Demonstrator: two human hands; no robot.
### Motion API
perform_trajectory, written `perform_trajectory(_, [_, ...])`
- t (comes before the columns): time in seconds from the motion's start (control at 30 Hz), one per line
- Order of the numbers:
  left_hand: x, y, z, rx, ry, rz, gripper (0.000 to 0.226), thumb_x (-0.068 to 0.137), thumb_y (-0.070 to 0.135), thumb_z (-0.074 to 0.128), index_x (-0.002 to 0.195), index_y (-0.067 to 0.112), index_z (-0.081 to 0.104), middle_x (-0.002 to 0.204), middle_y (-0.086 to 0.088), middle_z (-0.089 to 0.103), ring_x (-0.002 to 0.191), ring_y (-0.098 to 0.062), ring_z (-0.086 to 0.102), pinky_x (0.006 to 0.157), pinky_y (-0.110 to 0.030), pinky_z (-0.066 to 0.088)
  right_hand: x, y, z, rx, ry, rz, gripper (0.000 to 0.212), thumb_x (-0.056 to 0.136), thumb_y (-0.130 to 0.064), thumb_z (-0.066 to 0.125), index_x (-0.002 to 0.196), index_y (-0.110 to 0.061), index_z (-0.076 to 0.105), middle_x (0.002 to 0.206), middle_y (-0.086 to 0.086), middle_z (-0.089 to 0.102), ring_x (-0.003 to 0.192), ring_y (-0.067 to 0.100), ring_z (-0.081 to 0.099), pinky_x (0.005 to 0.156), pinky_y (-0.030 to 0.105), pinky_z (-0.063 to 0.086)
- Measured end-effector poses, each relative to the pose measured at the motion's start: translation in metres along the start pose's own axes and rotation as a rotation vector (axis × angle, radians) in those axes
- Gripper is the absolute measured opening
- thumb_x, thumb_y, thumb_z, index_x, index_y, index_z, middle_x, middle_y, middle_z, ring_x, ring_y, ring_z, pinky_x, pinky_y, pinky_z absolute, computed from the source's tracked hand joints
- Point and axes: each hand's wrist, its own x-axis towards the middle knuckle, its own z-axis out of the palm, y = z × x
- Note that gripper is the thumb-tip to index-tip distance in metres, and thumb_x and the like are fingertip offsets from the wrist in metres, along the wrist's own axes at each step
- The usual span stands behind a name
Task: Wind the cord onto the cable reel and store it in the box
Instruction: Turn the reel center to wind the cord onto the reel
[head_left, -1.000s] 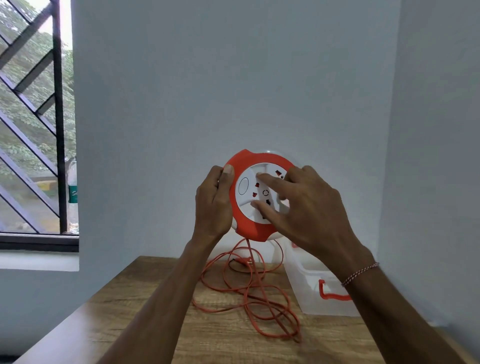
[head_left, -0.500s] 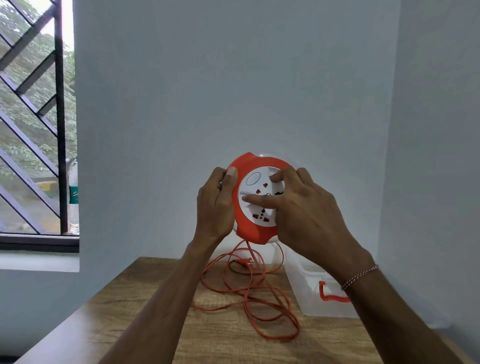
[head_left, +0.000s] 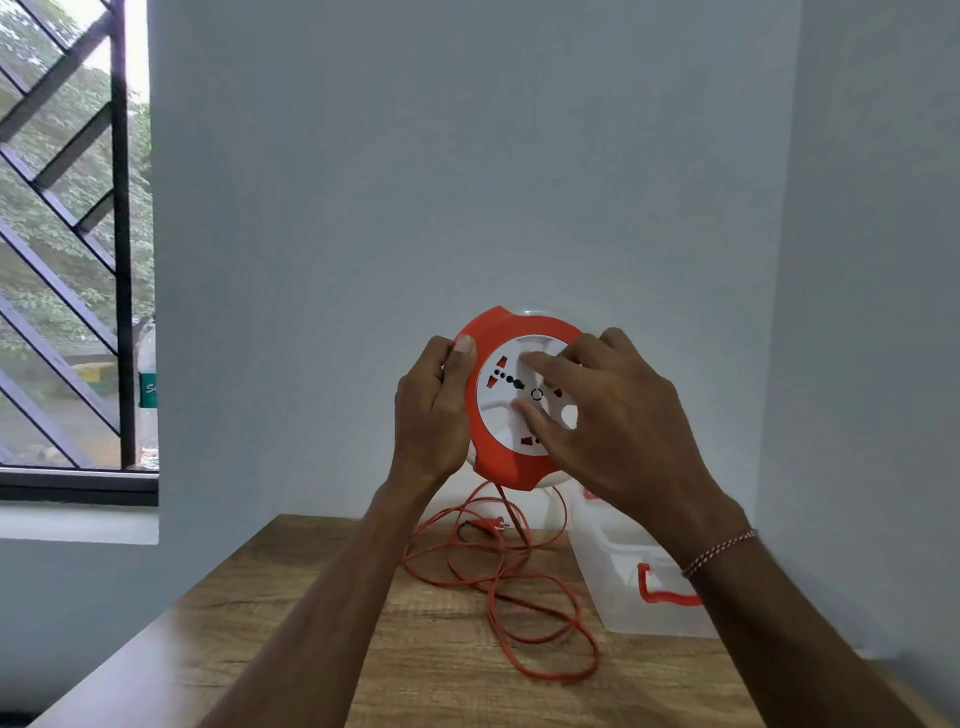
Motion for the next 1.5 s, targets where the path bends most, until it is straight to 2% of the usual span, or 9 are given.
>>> perform_trajectory(0.1, [0.001, 0.001, -0.001, 0.011, 0.017, -0.001, 0.022, 0.102, 0.038, 0.04, 0.09, 0.03, 0.057, 0.083, 0.0, 0.069, 0.073, -0.023, 0.068, 0.063, -0.04, 0.06, 0.001, 0.003, -0.004, -0.009, -0.082, -0.08, 0.037, 0.068, -0.018, 0.085, 0.103, -0.023, 0.073, 0.117, 0.008, 0.066, 0.105, 0.028, 0.055, 0.075, 0.041, 0.056])
perform_trajectory(0.23, [0.001, 0.001, -0.001, 0.011, 0.02, 0.009, 0.022, 0.102, 0.038, 0.04, 0.09, 0.03, 0.057, 0.083, -0.001, 0.069, 0.073, -0.023, 0.069, 0.064, -0.042, 0.06, -0.002, -0.002, -0.006, -0.114, -0.286, -0.12, 0.057, 0.059, -0.022, 0.09, 0.111, -0.034, 0.071, 0.135, 0.009, 0.054, 0.12, 0.034, 0.042, 0.087, 0.049, 0.051])
perform_trajectory(0.43, [0.0, 0.0, 0.002, 0.031, -0.003, 0.02, 0.02, 0.101, 0.038, 0.041, 0.09, 0.033, 0.057, 0.082, 0.005, 0.07, 0.072, -0.018, 0.069, 0.065, -0.036, 0.062, -0.003, -0.002, -0.002, -0.175, -0.227, -0.102, 0.065, 0.053, -0.029, 0.093, 0.113, -0.037, 0.07, 0.121, 0.012, 0.062, 0.108, 0.034, 0.051, 0.079, 0.045, 0.053])
perform_trajectory(0.67, [0.001, -0.002, -0.001, -0.01, 0.0, 0.018, 0.029, 0.101, 0.04, 0.042, 0.094, 0.017, 0.059, 0.082, -0.004, 0.07, 0.068, -0.022, 0.069, 0.058, -0.039, 0.059, -0.004, 0.004, 0.005, -0.114, -0.047, 0.044, 0.06, 0.08, -0.066, 0.056, 0.133, -0.036, 0.054, 0.106, 0.004, 0.071, 0.088, 0.023, 0.067, 0.069, 0.034, 0.055])
perform_trajectory(0.8, [0.001, -0.002, 0.0, -0.011, -0.011, 0.02, 0.02, 0.101, 0.038, 0.042, 0.094, 0.029, 0.058, 0.082, 0.011, 0.07, 0.073, -0.011, 0.071, 0.057, -0.019, 0.057, -0.001, 0.004, 0.005, -0.052, -0.067, 0.079, 0.065, 0.084, -0.07, 0.044, 0.132, -0.028, 0.057, 0.099, -0.001, 0.075, 0.079, 0.02, 0.07, 0.071, 0.032, 0.057])
perform_trajectory(0.97, [0.002, 0.0, -0.002, -0.017, 0.007, 0.022, 0.02, 0.101, 0.038, 0.042, 0.09, 0.032, 0.057, 0.081, 0.008, 0.07, 0.072, -0.015, 0.07, 0.06, -0.024, 0.06, 0.0, 0.002, -0.002, -0.029, -0.01, -0.007, 0.037, 0.083, -0.042, 0.069, 0.113, -0.021, 0.07, 0.102, 0.005, 0.073, 0.087, 0.023, 0.064, 0.069, 0.032, 0.053])
perform_trajectory(1.07, [0.002, 0.0, -0.002, 0.001, 0.023, 0.023, 0.02, 0.101, 0.039, 0.041, 0.089, 0.033, 0.057, 0.082, 0.006, 0.069, 0.074, -0.017, 0.069, 0.063, -0.029, 0.06, 0.002, 0.004, -0.005, -0.043, -0.09, -0.12, 0.036, 0.064, -0.019, 0.087, 0.097, -0.022, 0.076, 0.112, 0.01, 0.068, 0.099, 0.029, 0.06, 0.072, 0.038, 0.055])
perform_trajectory(1.23, [0.001, -0.001, -0.001, 0.02, 0.018, 0.034, 0.02, 0.101, 0.04, 0.04, 0.09, 0.033, 0.056, 0.084, 0.004, 0.069, 0.074, -0.02, 0.069, 0.065, -0.033, 0.06, 0.0, -0.001, -0.004, -0.095, -0.273, -0.123, 0.055, 0.057, -0.026, 0.09, 0.108, -0.033, 0.073, 0.135, 0.01, 0.056, 0.118, 0.036, 0.05, 0.085, 0.049, 0.052])
perform_trajectory(1.5, [0.001, -0.002, -0.001, 0.004, -0.002, 0.008, 0.02, 0.101, 0.039, 0.042, 0.092, 0.032, 0.058, 0.083, 0.008, 0.07, 0.072, -0.016, 0.071, 0.061, -0.026, 0.06, -0.006, 0.003, 0.007, -0.171, -0.169, -0.043, 0.066, 0.059, -0.039, 0.087, 0.121, -0.04, 0.063, 0.114, 0.011, 0.065, 0.096, 0.03, 0.062, 0.069, 0.04, 0.056])
